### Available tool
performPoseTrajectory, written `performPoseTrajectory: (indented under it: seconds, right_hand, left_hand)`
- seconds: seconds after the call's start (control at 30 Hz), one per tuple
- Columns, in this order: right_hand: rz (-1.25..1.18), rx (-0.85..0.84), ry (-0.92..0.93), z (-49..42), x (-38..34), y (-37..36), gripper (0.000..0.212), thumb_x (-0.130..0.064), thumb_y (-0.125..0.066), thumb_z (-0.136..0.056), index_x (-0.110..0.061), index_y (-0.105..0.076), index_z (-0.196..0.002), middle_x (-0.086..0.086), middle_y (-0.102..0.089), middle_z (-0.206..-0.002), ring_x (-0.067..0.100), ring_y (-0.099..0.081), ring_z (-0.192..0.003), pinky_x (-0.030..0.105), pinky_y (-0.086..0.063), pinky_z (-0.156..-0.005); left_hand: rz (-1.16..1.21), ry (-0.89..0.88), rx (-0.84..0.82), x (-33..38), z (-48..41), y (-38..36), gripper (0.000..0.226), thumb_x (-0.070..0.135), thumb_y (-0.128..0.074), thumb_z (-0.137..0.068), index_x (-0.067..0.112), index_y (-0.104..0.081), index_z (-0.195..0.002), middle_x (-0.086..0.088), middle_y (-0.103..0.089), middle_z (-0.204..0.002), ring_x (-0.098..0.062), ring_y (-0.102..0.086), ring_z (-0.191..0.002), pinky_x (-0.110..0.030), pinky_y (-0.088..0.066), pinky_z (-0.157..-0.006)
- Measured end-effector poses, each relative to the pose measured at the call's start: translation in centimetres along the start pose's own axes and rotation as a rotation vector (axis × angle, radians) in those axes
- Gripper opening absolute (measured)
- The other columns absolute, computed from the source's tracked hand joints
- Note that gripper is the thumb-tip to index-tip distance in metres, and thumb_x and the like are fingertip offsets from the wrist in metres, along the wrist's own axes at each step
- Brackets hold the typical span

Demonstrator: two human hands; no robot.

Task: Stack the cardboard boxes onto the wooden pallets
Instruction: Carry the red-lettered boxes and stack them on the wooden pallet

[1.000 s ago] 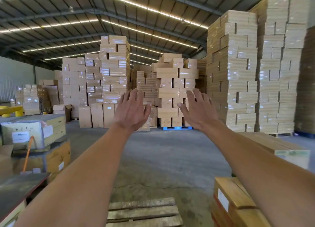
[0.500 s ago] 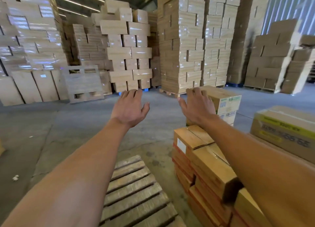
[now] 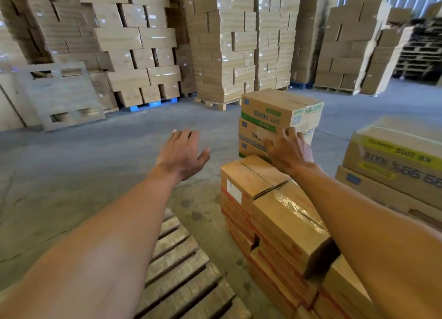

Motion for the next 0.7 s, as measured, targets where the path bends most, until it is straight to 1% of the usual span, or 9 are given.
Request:
performPoseTrajectory:
  seconds: [0.1,0.13,0.23,0.3,0.4,0.47,0.53,0.63,0.7]
  right_hand:
    - [-0.006,-0.028,-0.027,-3.0,0.9,-3.2,0.055,-0.053,-0.038,-0.102,-0.011,-0.045,-0.136,0.019,-0.046,-0.14,0.04,-0.047,-0.124,0.056,-0.049,-0.094]
    - [-0.004,-0.041,-0.042,-3.8,1.1,-4.3,0.057,-0.054,-0.037,-0.102,-0.01,-0.046,-0.136,0.019,-0.046,-0.141,0.04,-0.046,-0.125,0.056,-0.049,-0.094]
    - [0.006,-0.074,-0.091,-6.1,2.1,-7.8,0.061,-0.057,-0.033,-0.102,-0.01,-0.046,-0.137,0.019,-0.044,-0.143,0.041,-0.045,-0.127,0.055,-0.049,-0.093]
    - [0.011,-0.095,-0.128,-7.7,2.7,-10.4,0.059,-0.056,-0.033,-0.103,-0.01,-0.045,-0.137,0.019,-0.045,-0.143,0.041,-0.046,-0.126,0.054,-0.048,-0.094]
    - [0.013,-0.122,-0.18,-10.2,3.6,-15.2,0.057,-0.054,-0.033,-0.103,-0.011,-0.045,-0.139,0.019,-0.045,-0.144,0.041,-0.044,-0.129,0.055,-0.046,-0.097]
    - [0.017,-0.149,-0.231,-11.7,3.9,-19.1,0.059,-0.055,-0.033,-0.103,-0.012,-0.043,-0.142,0.018,-0.042,-0.148,0.041,-0.042,-0.132,0.056,-0.045,-0.099]
    - [0.021,-0.183,-0.293,-13.2,4.2,-23.4,0.06,-0.056,-0.034,-0.103,-0.012,-0.042,-0.142,0.017,-0.041,-0.149,0.041,-0.041,-0.134,0.054,-0.046,-0.098]
    - [0.046,-0.246,-0.409,-15.2,4.7,-30.3,0.058,-0.054,-0.033,-0.104,-0.013,-0.04,-0.144,0.017,-0.04,-0.15,0.041,-0.042,-0.131,0.051,-0.045,-0.098]
    - [0.058,-0.296,-0.55,-15.7,5.0,-34.8,0.057,-0.052,-0.032,-0.105,-0.014,-0.036,-0.147,0.016,-0.036,-0.152,0.041,-0.042,-0.132,0.05,-0.042,-0.101]
  left_hand:
    - [0.023,0.004,-0.029,-0.9,-3.5,-3.1,0.055,0.044,-0.047,-0.097,-0.002,-0.056,-0.126,-0.027,-0.062,-0.123,-0.045,-0.055,-0.116,-0.051,-0.036,-0.108]
    - [0.028,0.0,-0.049,-1.2,-4.5,-4.2,0.058,0.046,-0.045,-0.096,-0.003,-0.057,-0.125,-0.027,-0.062,-0.122,-0.046,-0.056,-0.115,-0.052,-0.037,-0.107]
    - [0.035,-0.019,-0.101,-2.4,-7.7,-7.8,0.076,0.057,-0.029,-0.087,-0.002,-0.058,-0.122,-0.028,-0.063,-0.117,-0.048,-0.057,-0.11,-0.052,-0.042,-0.102]
    - [0.053,-0.036,-0.138,-3.4,-9.9,-10.5,0.08,0.06,-0.027,-0.085,-0.002,-0.058,-0.126,-0.029,-0.062,-0.119,-0.048,-0.057,-0.111,-0.053,-0.045,-0.099]
    - [0.101,-0.055,-0.176,-5.3,-13.1,-15.0,0.075,0.057,-0.034,-0.089,-0.001,-0.057,-0.13,-0.028,-0.062,-0.123,-0.046,-0.057,-0.114,-0.052,-0.047,-0.097]
    - [0.123,-0.08,-0.221,-6.9,-15.2,-18.8,0.069,0.053,-0.039,-0.091,-0.002,-0.057,-0.128,-0.028,-0.063,-0.12,-0.046,-0.058,-0.111,-0.051,-0.048,-0.094]
    - [0.155,-0.115,-0.28,-8.8,-17.7,-23.3,0.069,0.055,-0.037,-0.091,-0.003,-0.058,-0.123,-0.027,-0.063,-0.116,-0.046,-0.059,-0.108,-0.05,-0.049,-0.089]
    - [0.212,-0.201,-0.358,-11.7,-22.1,-31.1,0.056,0.048,-0.048,-0.098,0.0,-0.057,-0.125,-0.023,-0.062,-0.121,-0.041,-0.056,-0.113,-0.046,-0.047,-0.089]
    - [0.259,-0.263,-0.439,-13.5,-25.3,-36.6,0.055,0.046,-0.051,-0.099,0.002,-0.054,-0.132,-0.021,-0.059,-0.127,-0.039,-0.054,-0.118,-0.046,-0.046,-0.092]
Point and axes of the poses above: each hand's wrist, its own z-axis away from the middle knuckle, its own y-axis out of the back of the hand, x = y × z, the point moved 1 cm from there along -z, towards the middle knuckle
